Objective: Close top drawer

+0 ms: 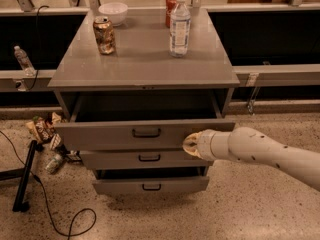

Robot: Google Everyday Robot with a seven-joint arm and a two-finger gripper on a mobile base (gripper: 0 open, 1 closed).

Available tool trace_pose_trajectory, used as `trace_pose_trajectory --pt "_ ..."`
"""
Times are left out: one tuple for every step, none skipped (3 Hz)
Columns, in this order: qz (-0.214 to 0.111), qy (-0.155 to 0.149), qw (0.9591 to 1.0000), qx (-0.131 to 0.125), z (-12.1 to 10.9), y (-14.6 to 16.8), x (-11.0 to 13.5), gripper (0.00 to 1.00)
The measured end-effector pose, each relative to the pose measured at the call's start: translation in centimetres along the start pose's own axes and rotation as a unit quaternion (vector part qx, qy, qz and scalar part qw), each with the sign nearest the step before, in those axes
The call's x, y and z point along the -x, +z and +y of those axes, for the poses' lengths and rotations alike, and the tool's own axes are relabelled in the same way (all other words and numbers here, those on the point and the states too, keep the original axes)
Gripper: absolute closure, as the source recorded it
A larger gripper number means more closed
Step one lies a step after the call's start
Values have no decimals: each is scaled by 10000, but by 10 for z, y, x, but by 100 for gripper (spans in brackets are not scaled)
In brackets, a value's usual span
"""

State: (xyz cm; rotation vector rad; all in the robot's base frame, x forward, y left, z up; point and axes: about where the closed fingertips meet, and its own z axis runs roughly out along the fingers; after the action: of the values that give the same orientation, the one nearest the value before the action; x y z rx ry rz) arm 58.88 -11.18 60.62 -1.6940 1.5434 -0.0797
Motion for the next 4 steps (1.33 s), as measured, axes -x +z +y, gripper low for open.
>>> trace_pose_trajectory --pt "-31 -177 9998 -80 -19 13 -8 100" --pt "-56 -329 9992 -238 -40 20 -13 100" --pt "-82 -379 9985 -374 -50 21 -13 100" --pt "-85 -393 9976 -558 -57 19 -12 100"
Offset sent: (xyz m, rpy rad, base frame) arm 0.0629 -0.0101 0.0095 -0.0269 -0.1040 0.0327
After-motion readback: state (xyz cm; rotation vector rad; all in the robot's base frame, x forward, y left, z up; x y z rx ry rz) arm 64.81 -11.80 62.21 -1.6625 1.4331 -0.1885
